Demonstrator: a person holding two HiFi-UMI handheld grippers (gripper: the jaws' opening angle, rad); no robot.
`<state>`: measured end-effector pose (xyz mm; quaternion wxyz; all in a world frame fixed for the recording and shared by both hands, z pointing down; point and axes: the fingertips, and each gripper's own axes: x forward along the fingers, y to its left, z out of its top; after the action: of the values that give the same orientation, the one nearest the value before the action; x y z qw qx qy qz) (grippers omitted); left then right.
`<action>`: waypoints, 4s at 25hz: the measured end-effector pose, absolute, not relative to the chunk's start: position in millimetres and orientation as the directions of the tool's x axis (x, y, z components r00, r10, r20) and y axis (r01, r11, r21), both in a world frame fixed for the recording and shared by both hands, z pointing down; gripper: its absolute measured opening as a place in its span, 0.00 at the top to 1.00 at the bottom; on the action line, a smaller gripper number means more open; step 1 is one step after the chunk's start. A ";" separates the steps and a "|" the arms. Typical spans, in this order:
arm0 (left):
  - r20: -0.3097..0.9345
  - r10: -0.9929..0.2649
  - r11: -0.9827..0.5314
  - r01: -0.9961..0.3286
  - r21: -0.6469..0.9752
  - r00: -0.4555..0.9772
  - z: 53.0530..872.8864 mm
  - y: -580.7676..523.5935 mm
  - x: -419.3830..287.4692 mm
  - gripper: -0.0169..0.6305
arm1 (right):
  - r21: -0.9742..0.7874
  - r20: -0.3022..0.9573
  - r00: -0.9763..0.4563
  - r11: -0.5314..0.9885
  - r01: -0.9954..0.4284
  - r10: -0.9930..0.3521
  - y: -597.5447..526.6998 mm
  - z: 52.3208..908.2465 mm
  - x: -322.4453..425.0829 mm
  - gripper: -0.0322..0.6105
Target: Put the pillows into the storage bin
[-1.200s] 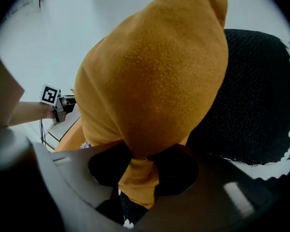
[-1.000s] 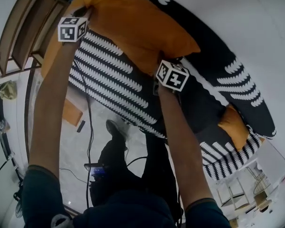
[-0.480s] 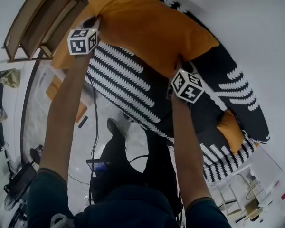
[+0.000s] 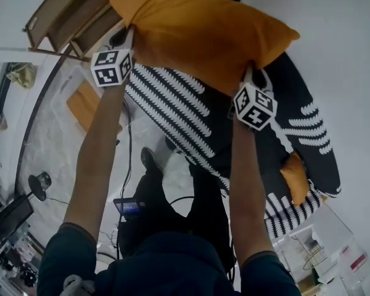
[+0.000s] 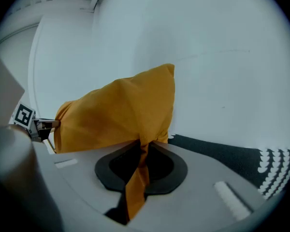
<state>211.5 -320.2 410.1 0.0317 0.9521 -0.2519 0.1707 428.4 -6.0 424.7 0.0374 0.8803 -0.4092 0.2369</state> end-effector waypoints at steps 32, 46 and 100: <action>0.335 -0.846 -0.383 -0.910 0.161 0.415 442.9 -372.9 -266.9 0.96 | -0.015 0.357 0.140 -0.155 -0.988 -0.924 -335.6 374.5 109.5 0.90; 0.483 -0.844 -0.086 -0.947 0.309 0.234 557.7 -294.4 -449.1 0.96 | 0.133 0.469 -0.114 0.197 -0.971 -0.876 -446.5 438.7 -119.6 0.90; 0.492 -0.784 -0.125 -0.872 0.472 0.379 600.5 -317.9 -451.5 0.81 | 0.212 0.709 -0.219 0.499 -0.840 -0.670 -449.2 558.4 -263.4 0.74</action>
<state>-451.5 -317.9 600.5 0.3613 0.7475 -0.5541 0.0611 -263.4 -449.2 558.4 0.3894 0.4885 -0.7732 0.1092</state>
